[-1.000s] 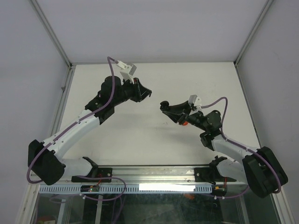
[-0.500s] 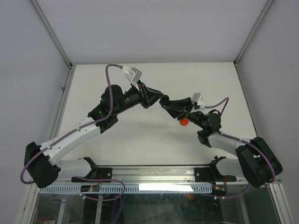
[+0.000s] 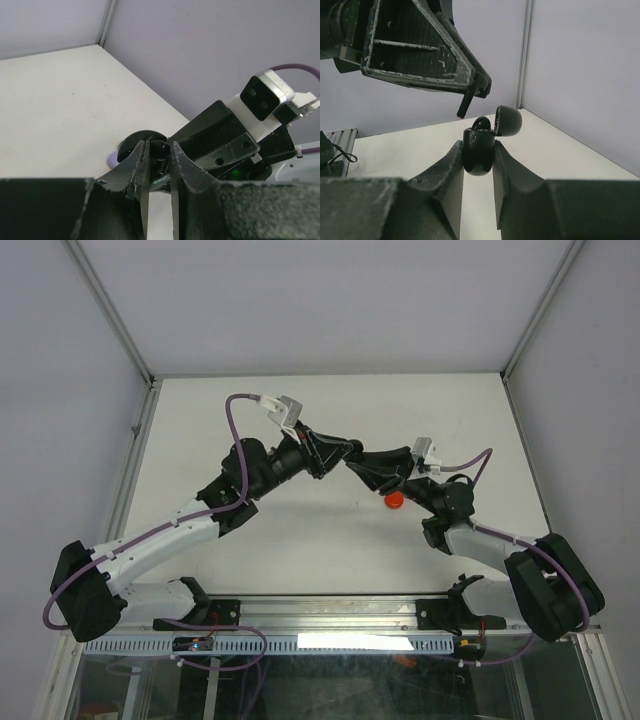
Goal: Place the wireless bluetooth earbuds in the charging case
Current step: Place the earbud in the charging case.
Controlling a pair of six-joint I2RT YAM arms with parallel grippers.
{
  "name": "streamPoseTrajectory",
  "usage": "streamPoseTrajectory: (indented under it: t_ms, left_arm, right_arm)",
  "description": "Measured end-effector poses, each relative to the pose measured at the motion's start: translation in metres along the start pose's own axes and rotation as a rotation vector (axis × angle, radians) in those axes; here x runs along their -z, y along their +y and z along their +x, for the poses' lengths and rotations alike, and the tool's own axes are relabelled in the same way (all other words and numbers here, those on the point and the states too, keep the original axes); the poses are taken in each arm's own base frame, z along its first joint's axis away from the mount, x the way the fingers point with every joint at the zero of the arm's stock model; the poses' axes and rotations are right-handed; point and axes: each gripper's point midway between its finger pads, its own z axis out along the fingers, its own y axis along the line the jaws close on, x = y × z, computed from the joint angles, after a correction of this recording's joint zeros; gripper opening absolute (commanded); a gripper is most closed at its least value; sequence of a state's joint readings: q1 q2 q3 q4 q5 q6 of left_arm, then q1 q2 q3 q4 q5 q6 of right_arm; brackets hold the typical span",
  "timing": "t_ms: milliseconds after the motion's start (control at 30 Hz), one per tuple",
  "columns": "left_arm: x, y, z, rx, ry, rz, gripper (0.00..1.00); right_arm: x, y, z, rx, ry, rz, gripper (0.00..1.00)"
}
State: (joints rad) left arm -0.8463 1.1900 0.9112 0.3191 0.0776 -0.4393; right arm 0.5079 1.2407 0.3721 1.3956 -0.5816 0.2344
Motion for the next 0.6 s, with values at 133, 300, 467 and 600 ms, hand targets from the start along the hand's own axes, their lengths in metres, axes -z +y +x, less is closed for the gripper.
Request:
streamPoseTrajectory:
  t_ms: [133,300,467,600]
  left_arm:
    - [-0.002,-0.004,-0.009,0.005,-0.045,0.001,0.09]
    - [-0.003,-0.003,-0.011,0.010,-0.066,-0.013,0.09]
    - [-0.003,-0.006,-0.013,0.012,-0.079,-0.014,0.09]
    - [-0.005,-0.008,-0.009,0.013,-0.075,-0.017,0.09]
  right_arm:
    - [0.000,0.000,0.000,0.000,-0.001,0.002,0.00]
    - [0.000,0.000,0.000,-0.001,-0.001,0.001,0.00]
    - [0.000,0.000,-0.001,0.001,-0.003,0.001,0.00]
    - [0.000,0.001,-0.002,0.001,-0.006,0.000,0.00]
